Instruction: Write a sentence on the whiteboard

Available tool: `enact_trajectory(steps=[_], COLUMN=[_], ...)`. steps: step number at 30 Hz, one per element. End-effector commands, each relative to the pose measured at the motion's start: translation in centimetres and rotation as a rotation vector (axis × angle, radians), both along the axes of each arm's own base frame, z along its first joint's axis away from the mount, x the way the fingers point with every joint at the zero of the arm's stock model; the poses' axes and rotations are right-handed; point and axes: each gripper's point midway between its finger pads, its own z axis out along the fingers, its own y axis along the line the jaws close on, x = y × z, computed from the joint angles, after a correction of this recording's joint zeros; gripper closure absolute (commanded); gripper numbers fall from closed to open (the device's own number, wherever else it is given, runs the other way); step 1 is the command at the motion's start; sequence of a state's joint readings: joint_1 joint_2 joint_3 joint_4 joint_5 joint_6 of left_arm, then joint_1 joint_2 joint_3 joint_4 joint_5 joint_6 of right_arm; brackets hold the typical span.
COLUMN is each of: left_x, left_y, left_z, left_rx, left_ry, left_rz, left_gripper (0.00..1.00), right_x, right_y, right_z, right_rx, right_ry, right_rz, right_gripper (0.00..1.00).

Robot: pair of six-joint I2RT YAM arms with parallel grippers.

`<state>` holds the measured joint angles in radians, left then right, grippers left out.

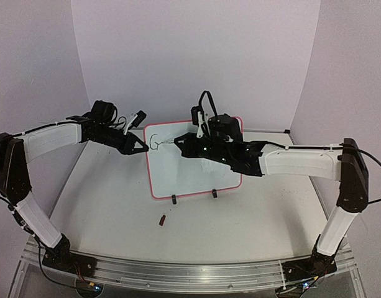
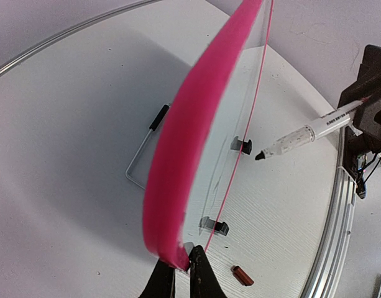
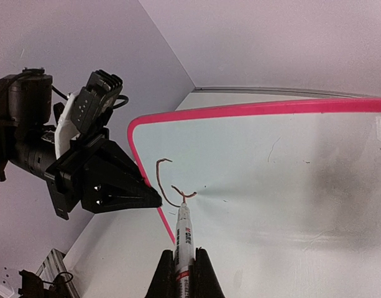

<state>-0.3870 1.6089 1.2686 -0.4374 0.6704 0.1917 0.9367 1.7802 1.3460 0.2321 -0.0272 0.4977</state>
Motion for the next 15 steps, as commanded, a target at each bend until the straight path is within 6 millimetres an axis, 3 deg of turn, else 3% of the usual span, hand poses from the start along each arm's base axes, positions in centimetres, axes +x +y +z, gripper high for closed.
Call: enact_trajectory(steps=[1,15], left_x=[0.7,0.7], left_y=[0.7,0.7], left_z=[0.3,0.3], left_rx=[0.055,0.055], left_ry=[-0.063,-0.064], left_rz=[0.027,0.026], left_gripper=[1.0,1.0], right_x=[0.9,2.2], right_y=[-0.5,-1.0], right_z=[1.4,0.3], right_rx=[0.026,0.021], right_ry=[-0.022,0.002], right_rz=[-0.037,-0.077], right_gripper=[1.0,1.0])
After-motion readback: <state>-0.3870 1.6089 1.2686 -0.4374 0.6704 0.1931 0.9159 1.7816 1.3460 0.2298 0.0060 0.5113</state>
